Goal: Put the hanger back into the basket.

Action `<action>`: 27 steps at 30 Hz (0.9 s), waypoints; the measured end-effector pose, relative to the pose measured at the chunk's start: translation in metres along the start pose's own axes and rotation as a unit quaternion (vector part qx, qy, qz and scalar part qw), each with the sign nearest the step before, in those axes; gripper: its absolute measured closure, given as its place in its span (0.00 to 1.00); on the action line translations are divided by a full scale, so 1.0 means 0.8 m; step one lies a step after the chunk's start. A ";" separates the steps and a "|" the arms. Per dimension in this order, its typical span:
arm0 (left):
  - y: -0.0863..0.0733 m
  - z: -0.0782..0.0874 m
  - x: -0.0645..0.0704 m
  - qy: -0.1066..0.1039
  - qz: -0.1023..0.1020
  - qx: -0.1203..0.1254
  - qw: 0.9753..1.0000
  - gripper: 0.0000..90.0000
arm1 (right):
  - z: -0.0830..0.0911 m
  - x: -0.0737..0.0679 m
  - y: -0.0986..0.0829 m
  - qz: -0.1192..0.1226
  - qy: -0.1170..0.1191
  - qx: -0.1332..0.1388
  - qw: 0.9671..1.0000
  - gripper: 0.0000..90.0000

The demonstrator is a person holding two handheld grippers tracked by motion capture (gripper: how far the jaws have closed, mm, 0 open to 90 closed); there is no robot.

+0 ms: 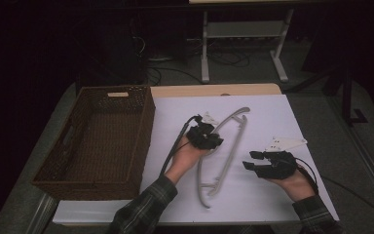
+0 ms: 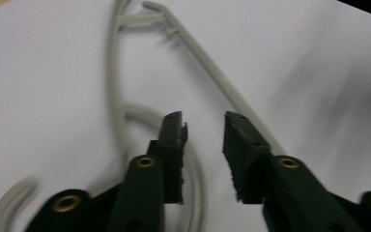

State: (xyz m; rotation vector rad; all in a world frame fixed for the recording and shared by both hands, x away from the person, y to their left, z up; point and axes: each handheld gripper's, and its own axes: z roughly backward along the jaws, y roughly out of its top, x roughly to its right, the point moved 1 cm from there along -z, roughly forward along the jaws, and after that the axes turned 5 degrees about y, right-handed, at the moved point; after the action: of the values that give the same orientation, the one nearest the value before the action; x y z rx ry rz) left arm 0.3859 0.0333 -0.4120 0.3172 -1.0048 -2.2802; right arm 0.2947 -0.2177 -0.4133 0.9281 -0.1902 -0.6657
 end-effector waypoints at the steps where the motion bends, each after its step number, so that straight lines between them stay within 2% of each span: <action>1: -0.005 0.008 -0.001 0.001 0.001 0.001 1.000 0.73 | -0.001 0.000 0.000 -0.001 -0.001 -0.002 1.000 0.56; 5: -0.034 0.039 -0.002 0.010 0.002 0.001 1.000 0.64 | -0.005 -0.001 0.000 0.004 0.002 -0.008 1.000 0.63; 7: -0.053 0.053 -0.001 0.012 0.003 -0.002 1.000 0.62 | -0.011 -0.002 0.001 0.004 0.000 -0.014 1.000 0.72; 11: -0.073 0.068 0.000 0.016 0.006 -0.005 1.000 0.51 | -0.028 0.000 0.009 0.007 0.000 -0.024 1.000 0.91; 12: -0.080 0.072 0.000 0.017 0.008 -0.004 1.000 0.45 | -0.031 0.002 0.011 0.006 0.001 -0.024 1.000 0.94; 13: -0.083 0.075 0.000 0.017 0.008 -0.003 1.000 0.45 | -0.037 0.005 0.015 0.006 -0.001 -0.025 1.000 0.98; 17: -0.095 0.086 -0.003 0.016 0.025 0.011 1.000 0.34 | -0.057 0.013 0.024 0.001 -0.003 -0.034 0.999 0.99; 19: -0.096 0.089 -0.004 0.019 0.026 0.015 0.999 0.31 | -0.066 0.019 0.027 -0.001 -0.009 -0.038 0.999 0.99; 23: -0.096 0.088 -0.003 0.017 0.026 0.017 0.999 0.28 | -0.078 0.035 0.029 -0.010 -0.022 -0.037 0.999 0.99; 27: -0.097 0.085 -0.003 0.016 0.026 0.014 0.999 0.28 | -0.083 0.042 0.027 -0.016 -0.022 -0.034 0.999 0.99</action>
State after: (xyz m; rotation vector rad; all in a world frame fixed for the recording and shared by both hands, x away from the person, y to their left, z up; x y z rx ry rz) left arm 0.3234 0.1146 -0.4220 0.3340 -1.0169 -2.2102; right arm 0.3591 -0.1839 -0.4404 0.8524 -0.1902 -0.7182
